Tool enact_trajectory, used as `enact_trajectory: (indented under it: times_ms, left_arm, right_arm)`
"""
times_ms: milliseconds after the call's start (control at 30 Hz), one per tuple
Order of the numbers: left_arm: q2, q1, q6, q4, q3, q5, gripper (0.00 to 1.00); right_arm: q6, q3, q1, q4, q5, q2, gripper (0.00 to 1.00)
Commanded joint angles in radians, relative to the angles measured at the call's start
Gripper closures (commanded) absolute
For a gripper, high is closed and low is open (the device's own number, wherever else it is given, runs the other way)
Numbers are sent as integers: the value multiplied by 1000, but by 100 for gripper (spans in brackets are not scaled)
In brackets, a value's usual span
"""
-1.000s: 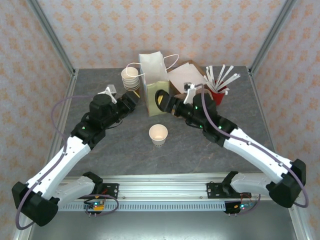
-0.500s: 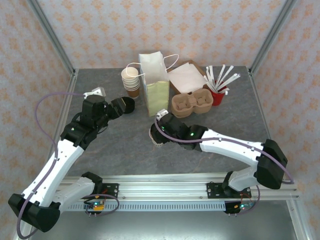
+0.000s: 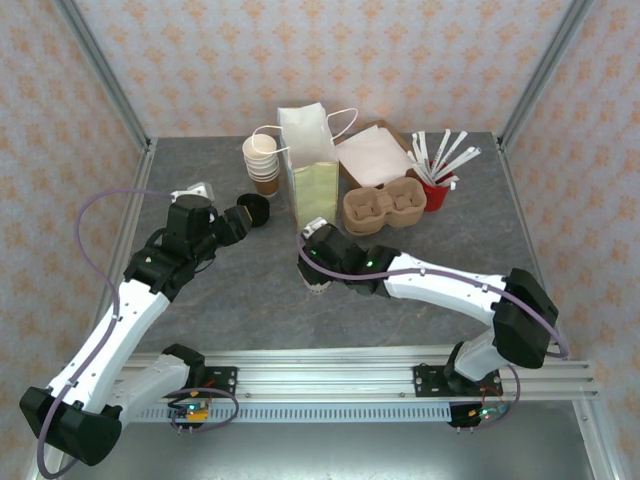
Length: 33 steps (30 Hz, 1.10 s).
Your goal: Pack the takeout coffee
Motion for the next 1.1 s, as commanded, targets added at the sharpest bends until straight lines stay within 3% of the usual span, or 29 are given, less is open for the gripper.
enact_trajectory:
  times_ms: [0,1067]
  left_arm:
    - [-1,6,26,-4,-4,8,28]
    - [4,6,18,13,-20,19,28]
  right_arm:
    - [-6,32,5,-18,13,17,32]
    - [59,39,5,-71,-9,45,32]
